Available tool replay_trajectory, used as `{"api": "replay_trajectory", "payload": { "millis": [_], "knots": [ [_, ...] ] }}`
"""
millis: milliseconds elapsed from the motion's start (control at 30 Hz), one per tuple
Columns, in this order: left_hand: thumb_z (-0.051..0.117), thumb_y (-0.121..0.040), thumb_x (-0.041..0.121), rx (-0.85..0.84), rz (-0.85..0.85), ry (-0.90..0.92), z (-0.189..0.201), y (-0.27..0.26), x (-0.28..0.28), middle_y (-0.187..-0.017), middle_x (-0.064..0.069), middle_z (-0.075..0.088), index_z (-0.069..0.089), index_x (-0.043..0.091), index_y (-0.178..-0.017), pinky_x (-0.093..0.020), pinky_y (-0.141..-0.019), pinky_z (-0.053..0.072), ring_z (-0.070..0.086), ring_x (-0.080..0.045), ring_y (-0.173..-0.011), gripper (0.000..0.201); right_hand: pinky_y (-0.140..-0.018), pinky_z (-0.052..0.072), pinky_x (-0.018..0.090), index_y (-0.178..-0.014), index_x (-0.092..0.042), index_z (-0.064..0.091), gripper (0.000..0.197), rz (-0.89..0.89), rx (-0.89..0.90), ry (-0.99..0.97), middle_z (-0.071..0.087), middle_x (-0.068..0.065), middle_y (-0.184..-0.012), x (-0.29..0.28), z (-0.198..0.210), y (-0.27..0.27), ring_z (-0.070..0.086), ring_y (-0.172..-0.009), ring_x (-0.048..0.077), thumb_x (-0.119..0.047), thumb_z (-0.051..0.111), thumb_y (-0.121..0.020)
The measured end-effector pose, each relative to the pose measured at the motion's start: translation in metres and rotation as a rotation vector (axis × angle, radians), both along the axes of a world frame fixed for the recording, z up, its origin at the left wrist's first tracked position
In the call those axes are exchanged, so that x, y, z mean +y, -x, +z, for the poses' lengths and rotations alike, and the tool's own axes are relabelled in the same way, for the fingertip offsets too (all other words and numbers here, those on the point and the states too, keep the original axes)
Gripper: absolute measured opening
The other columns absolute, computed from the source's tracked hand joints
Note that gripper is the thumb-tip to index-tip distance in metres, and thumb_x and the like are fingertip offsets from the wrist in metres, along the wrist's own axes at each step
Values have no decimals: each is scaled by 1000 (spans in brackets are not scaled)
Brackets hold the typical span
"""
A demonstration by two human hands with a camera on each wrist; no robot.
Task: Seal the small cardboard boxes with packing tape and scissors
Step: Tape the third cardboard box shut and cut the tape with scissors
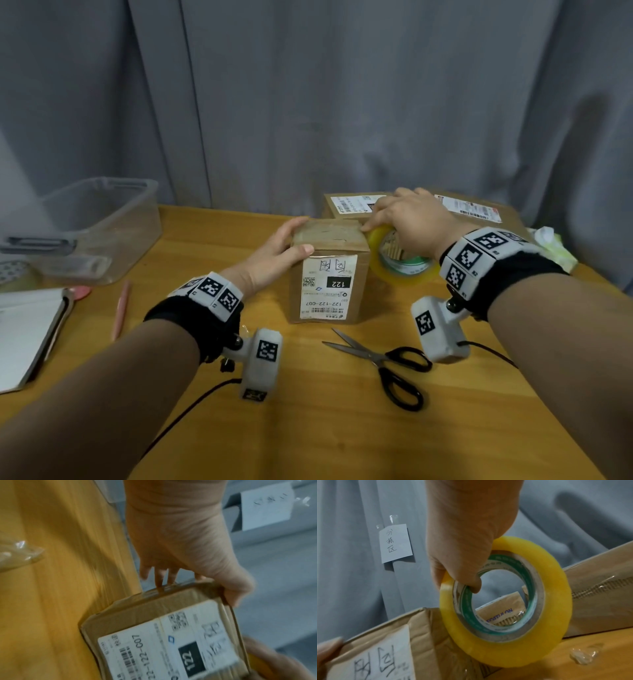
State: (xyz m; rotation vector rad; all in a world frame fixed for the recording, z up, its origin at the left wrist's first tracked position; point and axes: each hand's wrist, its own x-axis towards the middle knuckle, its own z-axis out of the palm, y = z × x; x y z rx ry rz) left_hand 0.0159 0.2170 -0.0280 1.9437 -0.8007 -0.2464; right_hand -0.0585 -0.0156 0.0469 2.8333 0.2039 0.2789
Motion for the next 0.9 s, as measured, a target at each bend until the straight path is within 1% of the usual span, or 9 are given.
{"api": "replay_trajectory", "payload": {
  "millis": [67, 167, 267, 367, 600, 733, 800, 867, 900],
  "knots": [
    [31, -83, 58, -328, 14, -241, 5, -2, 0, -159, 1, 10, 28, 38, -146, -40, -118, -1, 0, -15, -146, 66, -92, 30, 33, -128, -44, 55, 53, 0, -8, 2, 52, -9, -134, 1, -2, 2, 43, -115, 18, -8, 54, -89],
    [23, -96, 51, -610, 1, -570, 24, 1, -12, -158, 1, 17, 29, 21, -148, -38, -115, -15, -4, -11, -146, 60, -93, 32, 34, -127, -44, 55, 50, -6, -26, -9, 53, -9, -133, 2, -4, 3, 44, -114, 19, -10, 54, -90],
    [19, -93, 62, -670, -69, -794, 40, 15, -45, -157, -5, 21, 23, 13, -150, -40, -117, -4, 4, -18, -147, 76, -92, 32, 34, -126, -44, 56, 48, -3, -37, 12, 53, -10, -131, 6, -5, 3, 44, -113, 19, -13, 56, -90],
    [21, -90, 67, -631, -134, -833, 45, 25, -71, -158, -8, 16, 16, 14, -152, -37, -119, 12, 13, -20, -146, 81, -91, 33, 34, -127, -45, 55, 47, -14, -46, 40, 55, -10, -128, 3, -5, 4, 45, -111, 19, -15, 56, -90],
    [31, -88, 68, -482, -126, -881, 52, 13, -40, -159, -12, 6, 8, 9, -152, -38, -119, 12, 8, -23, -146, 90, -89, 31, 34, -127, -45, 55, 53, -16, -48, -59, 53, -9, -129, 5, -11, 5, 43, -110, 19, -10, 58, -87],
    [38, -72, 85, -540, -109, -970, 60, 9, -61, -156, -2, 22, 11, 27, -150, -48, -109, 21, 21, -30, -138, 100, -94, 31, 34, -126, -43, 56, 49, 12, -78, -22, 54, -8, -129, 9, -9, 9, 44, -113, 20, -12, 57, -88],
    [46, -64, 88, -612, -129, -1019, 61, 5, -70, -155, 0, 24, 7, 35, -150, -50, -110, 15, 22, -29, -136, 108, -94, 31, 34, -127, -42, 56, 48, 31, -92, -29, 54, -8, -128, 8, -10, 10, 44, -114, 20, -13, 57, -88],
    [58, -62, 81, -590, -171, -931, 56, -1, -74, -150, -4, 31, 12, 32, -150, -49, -114, 12, 24, -28, -138, 111, -92, 32, 33, -128, -41, 55, 51, 37, -83, -40, 54, -9, -128, 4, -11, 11, 45, -113, 19, -11, 57, -87],
    [64, -61, 77, -554, -179, -836, 54, -2, -74, -146, -5, 36, 16, 31, -149, -47, -114, 18, 28, -28, -135, 110, -92, 33, 32, -130, -40, 54, 53, 35, -89, -52, 54, -8, -128, 1, -11, 11, 45, -114, 19, -10, 58, -86]
  ]
}}
